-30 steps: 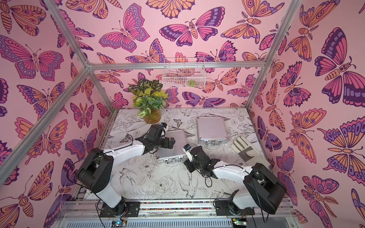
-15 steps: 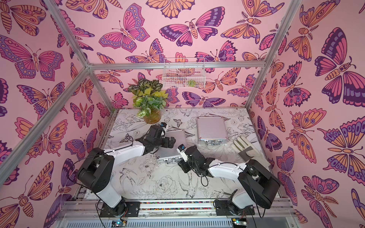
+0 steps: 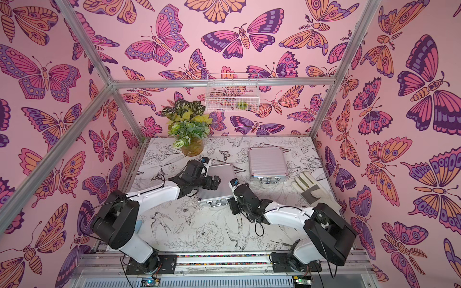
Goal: Close the poker set cases
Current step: Fasten the fastener on the poker set case.
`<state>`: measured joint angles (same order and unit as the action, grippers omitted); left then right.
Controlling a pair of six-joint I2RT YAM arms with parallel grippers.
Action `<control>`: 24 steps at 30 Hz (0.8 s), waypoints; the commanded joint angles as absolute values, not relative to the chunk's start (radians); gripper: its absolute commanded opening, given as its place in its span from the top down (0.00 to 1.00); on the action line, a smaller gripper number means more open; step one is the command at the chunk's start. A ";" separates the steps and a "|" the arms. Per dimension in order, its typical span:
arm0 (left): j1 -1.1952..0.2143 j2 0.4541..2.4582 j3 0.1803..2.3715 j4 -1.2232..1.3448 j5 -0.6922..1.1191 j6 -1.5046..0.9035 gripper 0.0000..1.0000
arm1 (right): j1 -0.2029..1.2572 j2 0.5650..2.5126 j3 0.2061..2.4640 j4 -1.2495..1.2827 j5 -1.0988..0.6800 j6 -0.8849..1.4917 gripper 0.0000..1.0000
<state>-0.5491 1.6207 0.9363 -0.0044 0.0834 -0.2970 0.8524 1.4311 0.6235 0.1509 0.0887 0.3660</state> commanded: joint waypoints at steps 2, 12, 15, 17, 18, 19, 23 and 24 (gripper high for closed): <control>-0.547 1.595 0.909 -0.066 0.100 -0.304 0.00 | 0.868 1.435 0.636 0.119 0.137 0.393 0.64; -0.549 1.560 0.891 -0.063 0.100 -0.310 0.00 | 0.879 1.520 0.657 0.197 0.111 0.423 0.63; -0.549 1.555 0.888 -0.062 0.096 -0.310 0.00 | 0.879 1.551 0.679 0.219 0.120 0.423 0.63; -0.549 1.555 0.890 -0.060 0.094 -0.309 0.00 | 0.878 1.564 0.687 0.229 0.131 0.424 0.63; -0.549 1.558 0.893 -0.061 0.095 -0.307 0.00 | 0.879 1.565 0.687 0.234 0.147 0.430 0.63; -0.548 1.561 0.895 -0.060 0.095 -0.308 0.00 | 0.879 1.565 0.687 0.237 0.161 0.434 0.63; -0.549 1.572 0.904 -0.061 0.092 -0.305 0.00 | 0.879 1.561 0.670 0.267 0.209 0.443 0.65; -0.548 1.575 0.906 -0.061 0.091 -0.305 0.00 | 0.879 1.561 0.665 0.285 0.215 0.440 0.66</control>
<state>-0.5491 1.5780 0.9092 -0.0349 0.0891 -0.3004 0.8799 1.5597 0.6472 0.1875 0.1371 0.4221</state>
